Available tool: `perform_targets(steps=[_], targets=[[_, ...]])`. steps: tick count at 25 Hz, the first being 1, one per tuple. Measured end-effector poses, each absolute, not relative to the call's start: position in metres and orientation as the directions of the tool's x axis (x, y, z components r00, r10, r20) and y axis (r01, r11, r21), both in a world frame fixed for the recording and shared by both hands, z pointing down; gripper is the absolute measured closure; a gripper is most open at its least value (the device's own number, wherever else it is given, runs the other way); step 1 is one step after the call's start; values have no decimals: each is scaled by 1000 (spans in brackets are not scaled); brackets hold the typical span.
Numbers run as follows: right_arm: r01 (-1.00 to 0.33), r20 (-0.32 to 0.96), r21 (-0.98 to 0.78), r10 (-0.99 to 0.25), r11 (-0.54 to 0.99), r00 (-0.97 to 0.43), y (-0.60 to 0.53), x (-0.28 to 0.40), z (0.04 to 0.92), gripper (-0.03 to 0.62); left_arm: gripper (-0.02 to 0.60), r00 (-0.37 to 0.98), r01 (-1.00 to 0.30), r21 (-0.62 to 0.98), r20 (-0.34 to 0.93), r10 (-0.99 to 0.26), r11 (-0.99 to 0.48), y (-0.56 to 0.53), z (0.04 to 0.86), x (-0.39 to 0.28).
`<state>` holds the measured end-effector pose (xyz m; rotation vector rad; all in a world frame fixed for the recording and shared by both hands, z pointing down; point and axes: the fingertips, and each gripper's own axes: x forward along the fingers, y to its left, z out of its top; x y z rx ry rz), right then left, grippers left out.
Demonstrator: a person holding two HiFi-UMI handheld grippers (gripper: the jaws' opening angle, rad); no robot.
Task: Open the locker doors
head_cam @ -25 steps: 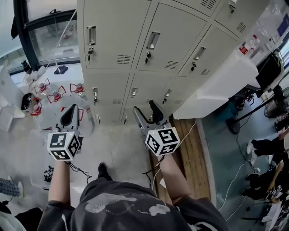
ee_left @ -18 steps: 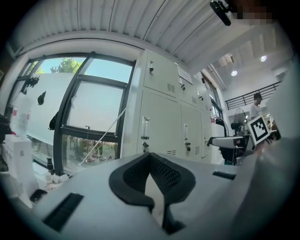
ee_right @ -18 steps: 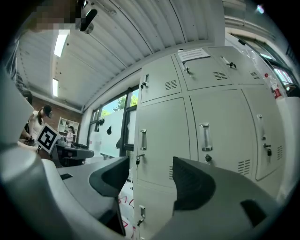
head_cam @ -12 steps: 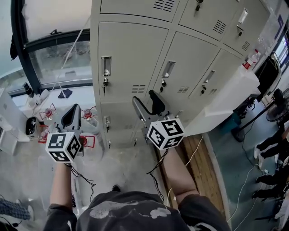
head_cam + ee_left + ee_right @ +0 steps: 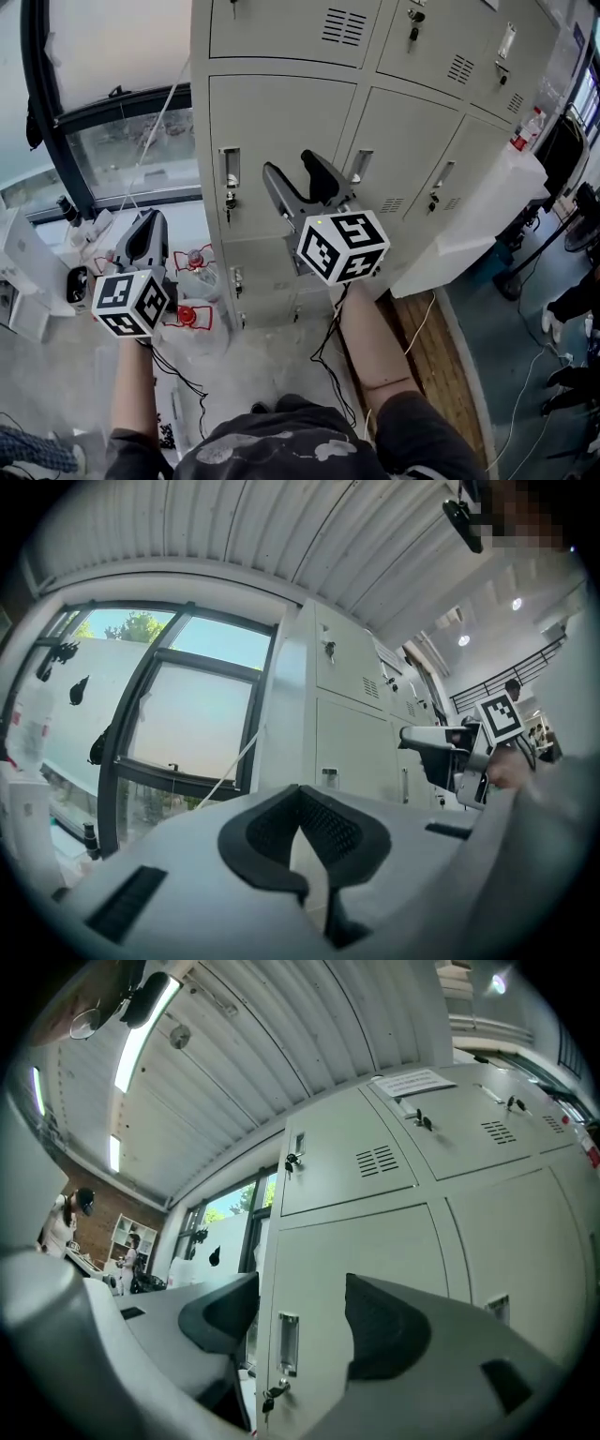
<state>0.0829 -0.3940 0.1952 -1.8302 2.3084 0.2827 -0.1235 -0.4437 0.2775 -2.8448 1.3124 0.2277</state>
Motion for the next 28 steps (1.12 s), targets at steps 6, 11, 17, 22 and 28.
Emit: perform_targets(steps=[6,11,17,22,28], targets=[[-957,-320,105,-902,270,-290,-414,79,144,309,574,608,-773,80,-195,-770,-630,-455,230,-116],[-932,-356,84,-863,352,-358,-427,78,104,309,572,583,-792,31,-258,-771,-609,-460,174,-104],[-900,-413,129,-802,416,-430,-435,65,59,309,572,549,-823,-40,-316,-774,-567,-458,121,-96],[-880,-428,190,-770,435,-473,-448,55,30,309,574,508,-855,-94,-349,-788,-509,-464,97,-93],[-867,-474,246,-727,433,-497,-456,56,-7,309,574,467,-880,-112,-385,-796,-462,-475,70,-95]])
